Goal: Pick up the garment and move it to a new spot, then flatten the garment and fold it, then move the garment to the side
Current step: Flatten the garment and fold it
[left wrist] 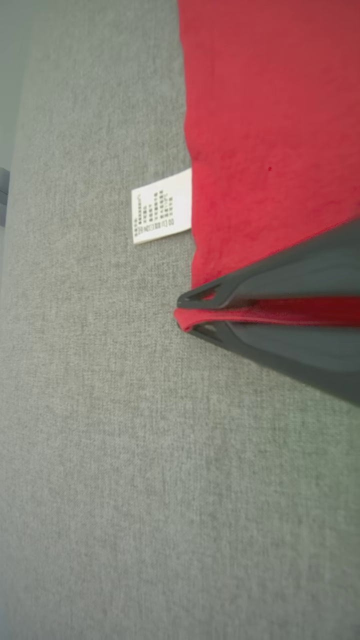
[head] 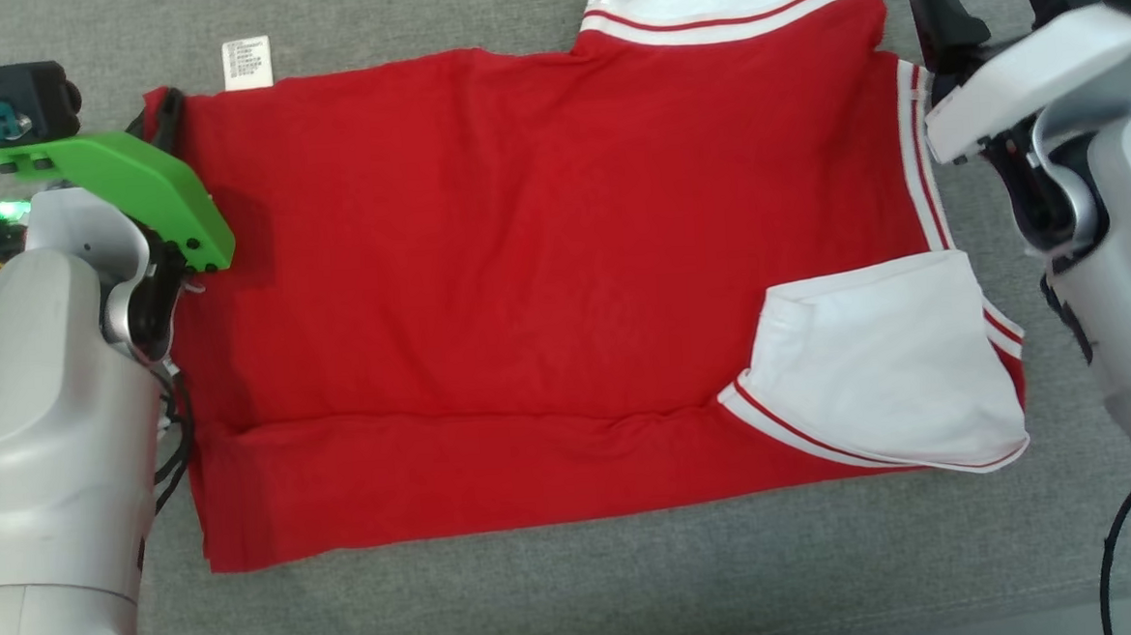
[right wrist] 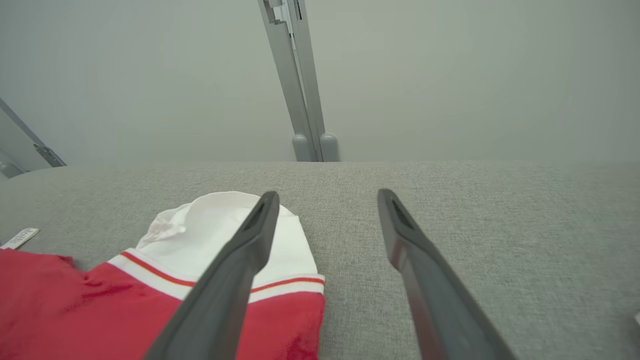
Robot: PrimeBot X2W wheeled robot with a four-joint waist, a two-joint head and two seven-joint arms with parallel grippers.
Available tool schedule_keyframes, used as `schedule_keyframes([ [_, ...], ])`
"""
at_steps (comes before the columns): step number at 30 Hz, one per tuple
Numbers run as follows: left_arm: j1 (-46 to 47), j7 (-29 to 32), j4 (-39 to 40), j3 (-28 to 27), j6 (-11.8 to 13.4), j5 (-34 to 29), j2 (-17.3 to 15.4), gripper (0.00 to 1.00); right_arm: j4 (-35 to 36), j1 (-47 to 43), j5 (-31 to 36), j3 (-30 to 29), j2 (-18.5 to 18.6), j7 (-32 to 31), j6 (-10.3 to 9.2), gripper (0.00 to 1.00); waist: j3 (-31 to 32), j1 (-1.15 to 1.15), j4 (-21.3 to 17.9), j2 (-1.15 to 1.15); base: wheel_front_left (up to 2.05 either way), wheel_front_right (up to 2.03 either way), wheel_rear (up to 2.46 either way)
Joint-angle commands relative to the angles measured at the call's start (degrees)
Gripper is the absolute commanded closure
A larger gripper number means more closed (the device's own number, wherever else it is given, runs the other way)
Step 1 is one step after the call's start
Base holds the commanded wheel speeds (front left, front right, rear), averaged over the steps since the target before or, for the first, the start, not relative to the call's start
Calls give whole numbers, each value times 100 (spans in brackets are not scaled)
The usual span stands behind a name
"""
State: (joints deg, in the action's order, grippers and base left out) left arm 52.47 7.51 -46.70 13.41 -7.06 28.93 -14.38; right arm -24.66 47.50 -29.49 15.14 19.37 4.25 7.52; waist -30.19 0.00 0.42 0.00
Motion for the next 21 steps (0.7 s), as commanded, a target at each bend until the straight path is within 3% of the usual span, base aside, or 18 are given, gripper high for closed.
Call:
schedule_keyframes([
  [1, 113, -41, -60, 74, -28, -5, 86, 100, -235, 287, -97, 161, 52, -76, -7, 0, -281, 0, 316, 0, 0, 0, 0],
  [9, 284, -291, -358, 346, -26, 89, 247, 100, -1645, 1589, -522, 1175, 161, -838, -7, 0, -391, 0, 574, 0, 0, 0, 0],
  [18, 415, -452, -613, 651, -27, 284, 287, 100, -2330, 2417, -1122, 2219, 319, -1932, -7, 0, -457, 0, 653, 0, 0, 0, 0],
  [19, 426, -464, -624, 680, -27, 316, 286, 100, -2344, 2466, -1160, 2307, 337, -1978, -7, 55, -458, 0, 655, 0, 0, 0, 0],
  [20, 433, -489, -635, 720, -27, 347, 285, 100, -2358, 2545, -1239, 2343, 366, -1916, -7, 96, -456, 0, 659, 0, 0, 0, 0],
  [21, 428, -504, -646, 760, -27, 382, 284, 100, -2386, 2569, -1334, 2357, 364, -1895, -8, 100, -448, 0, 660, 0, 0, 0, 0],
])
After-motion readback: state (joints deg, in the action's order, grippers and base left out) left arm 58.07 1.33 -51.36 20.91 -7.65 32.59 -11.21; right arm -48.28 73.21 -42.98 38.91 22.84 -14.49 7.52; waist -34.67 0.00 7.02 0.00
